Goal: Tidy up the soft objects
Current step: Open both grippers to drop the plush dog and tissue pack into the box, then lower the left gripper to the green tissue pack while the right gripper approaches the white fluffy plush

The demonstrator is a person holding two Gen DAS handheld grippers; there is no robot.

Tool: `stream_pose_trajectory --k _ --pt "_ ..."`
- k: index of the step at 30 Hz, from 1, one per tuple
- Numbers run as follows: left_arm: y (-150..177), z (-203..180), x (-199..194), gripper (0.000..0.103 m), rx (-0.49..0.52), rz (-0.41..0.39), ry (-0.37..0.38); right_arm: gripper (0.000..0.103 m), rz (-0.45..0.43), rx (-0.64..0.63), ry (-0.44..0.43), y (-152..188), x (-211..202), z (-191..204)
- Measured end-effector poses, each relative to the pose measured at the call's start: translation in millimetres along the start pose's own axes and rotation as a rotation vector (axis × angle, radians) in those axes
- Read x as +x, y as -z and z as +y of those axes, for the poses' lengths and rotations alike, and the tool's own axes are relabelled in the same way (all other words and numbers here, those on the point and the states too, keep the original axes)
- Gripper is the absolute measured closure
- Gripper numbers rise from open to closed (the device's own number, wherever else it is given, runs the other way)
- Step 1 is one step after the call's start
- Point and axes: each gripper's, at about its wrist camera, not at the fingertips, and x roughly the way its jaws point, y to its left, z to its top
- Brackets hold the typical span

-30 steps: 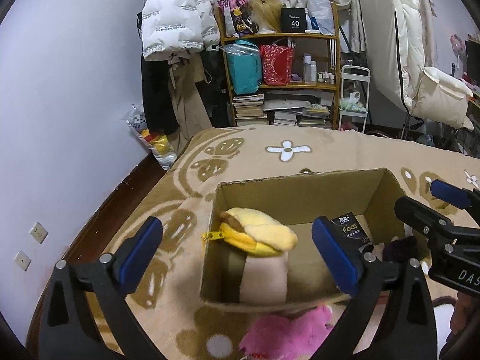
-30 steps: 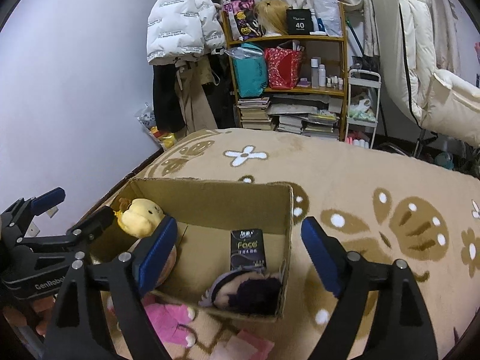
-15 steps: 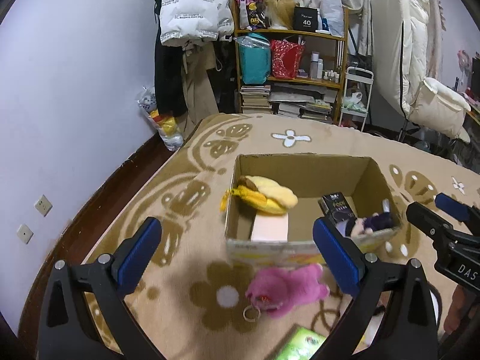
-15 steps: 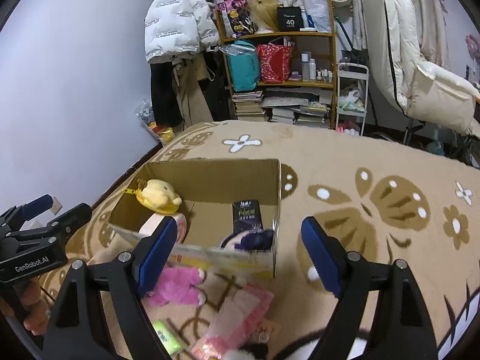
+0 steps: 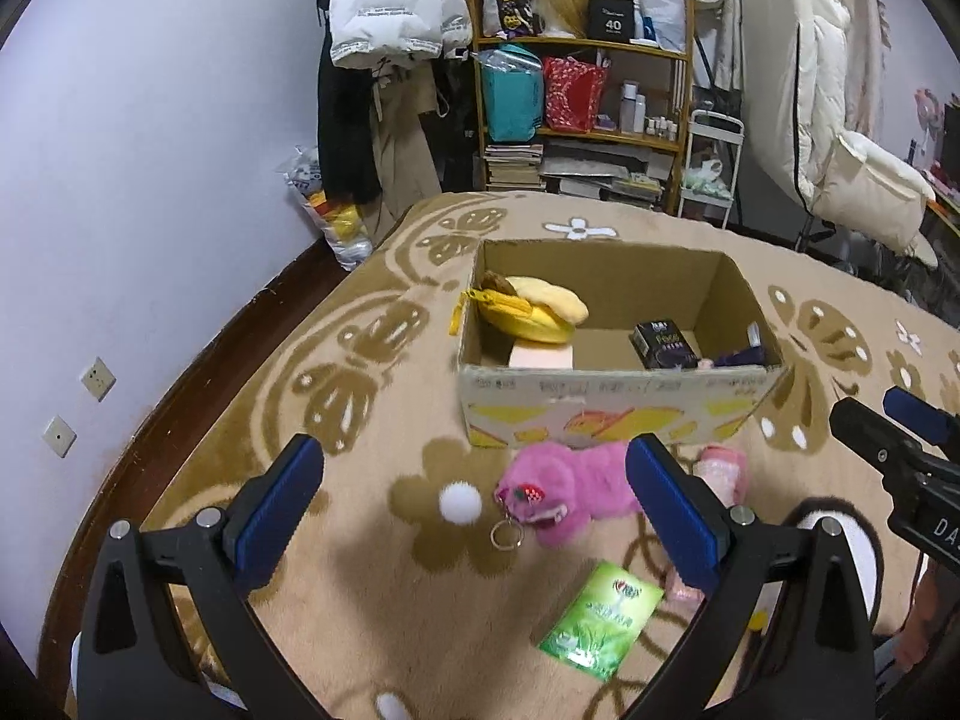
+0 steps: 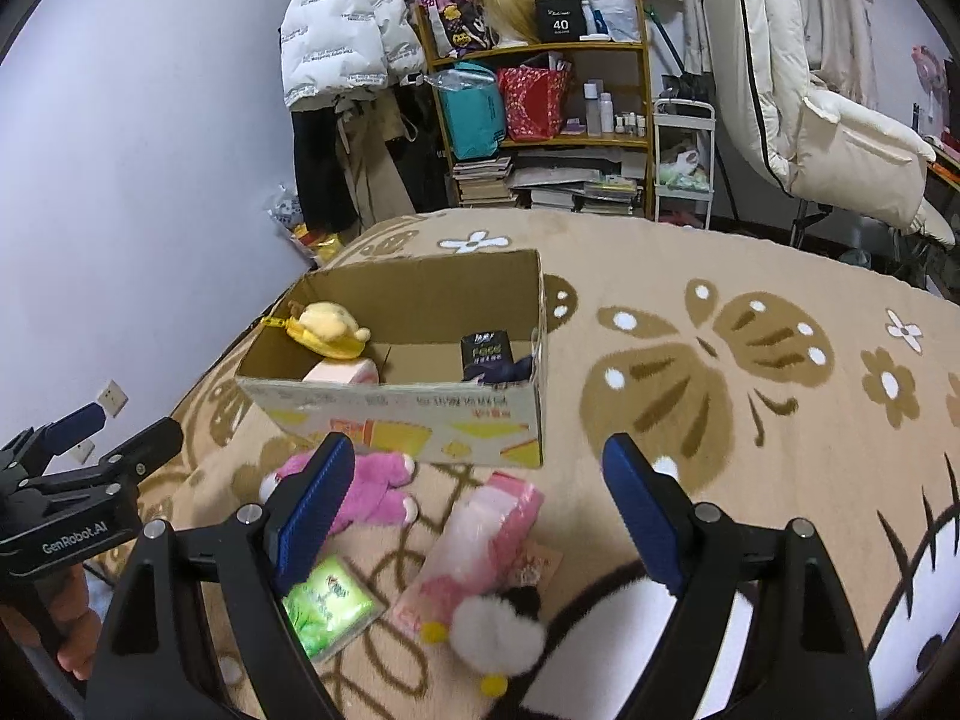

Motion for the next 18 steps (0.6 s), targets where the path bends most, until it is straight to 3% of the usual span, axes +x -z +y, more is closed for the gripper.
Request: stream_pose_trajectory --k 11,18 --pt "31 -14 1 0.003 0.046 0.068 -0.001 0.014 0.142 0.034 0.036 20 12 -7" --pt "47 -27 15 0.003 0.089 0.154 0.015 0.014 0.249 0.059 0.066 32 33 -15"
